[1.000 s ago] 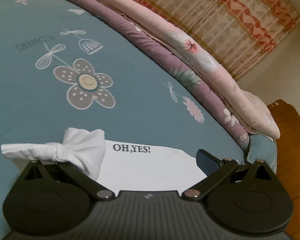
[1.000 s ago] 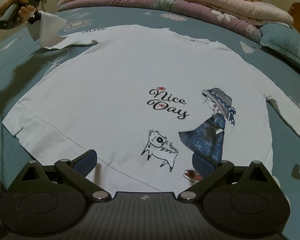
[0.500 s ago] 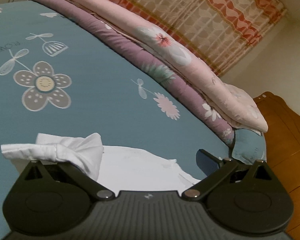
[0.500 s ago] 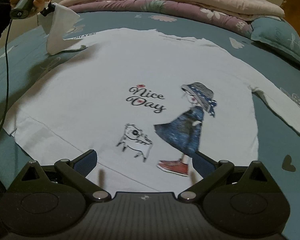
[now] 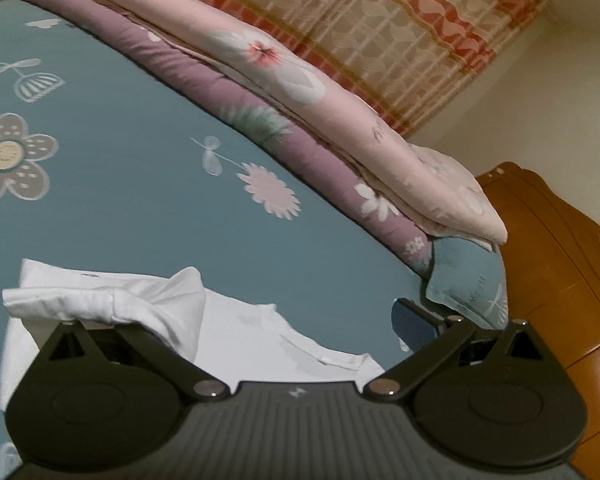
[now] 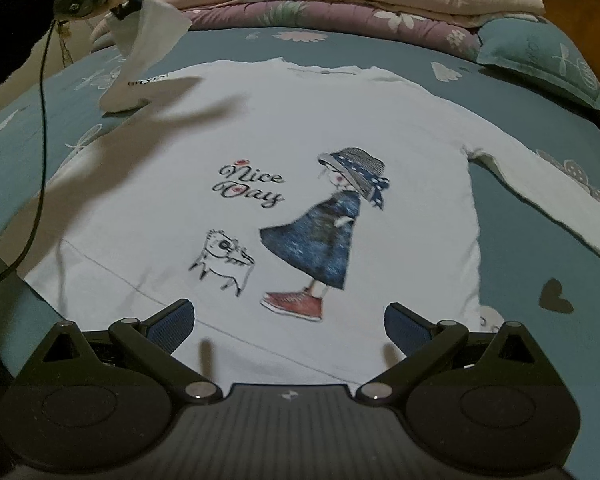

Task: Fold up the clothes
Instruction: 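Lift the sleeve and fold it across the shirt body toward the collar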

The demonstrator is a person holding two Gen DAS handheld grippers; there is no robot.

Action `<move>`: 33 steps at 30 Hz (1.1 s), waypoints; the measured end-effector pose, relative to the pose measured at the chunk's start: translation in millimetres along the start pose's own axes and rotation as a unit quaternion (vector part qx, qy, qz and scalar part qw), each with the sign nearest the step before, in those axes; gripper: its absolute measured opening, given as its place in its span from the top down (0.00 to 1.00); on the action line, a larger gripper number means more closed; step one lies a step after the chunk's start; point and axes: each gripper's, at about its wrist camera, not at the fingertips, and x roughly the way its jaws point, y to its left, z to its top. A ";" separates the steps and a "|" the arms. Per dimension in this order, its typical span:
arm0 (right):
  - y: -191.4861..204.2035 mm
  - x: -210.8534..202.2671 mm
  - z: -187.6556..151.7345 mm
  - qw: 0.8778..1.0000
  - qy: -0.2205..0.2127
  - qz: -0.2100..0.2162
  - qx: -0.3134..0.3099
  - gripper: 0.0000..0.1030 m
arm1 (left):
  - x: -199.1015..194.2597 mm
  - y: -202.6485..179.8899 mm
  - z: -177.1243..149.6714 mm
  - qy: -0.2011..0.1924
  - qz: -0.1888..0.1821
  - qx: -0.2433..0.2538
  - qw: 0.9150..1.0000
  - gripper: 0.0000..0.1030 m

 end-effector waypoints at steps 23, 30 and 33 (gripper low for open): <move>-31.5 -2.6 -13.1 0.999 0.029 -0.010 0.016 0.00 | 90.2 -75.0 -70.7 0.048 -0.018 0.055 0.997 0.02; -32.7 -4.1 -15.6 0.999 0.039 -0.021 0.004 0.00 | 111.7 -94.1 -100.8 0.062 -0.025 0.075 0.995 0.02; -35.8 -4.2 -16.2 0.999 0.042 -0.024 0.009 0.00 | 118.5 -103.5 -113.1 0.068 -0.031 0.087 0.993 0.02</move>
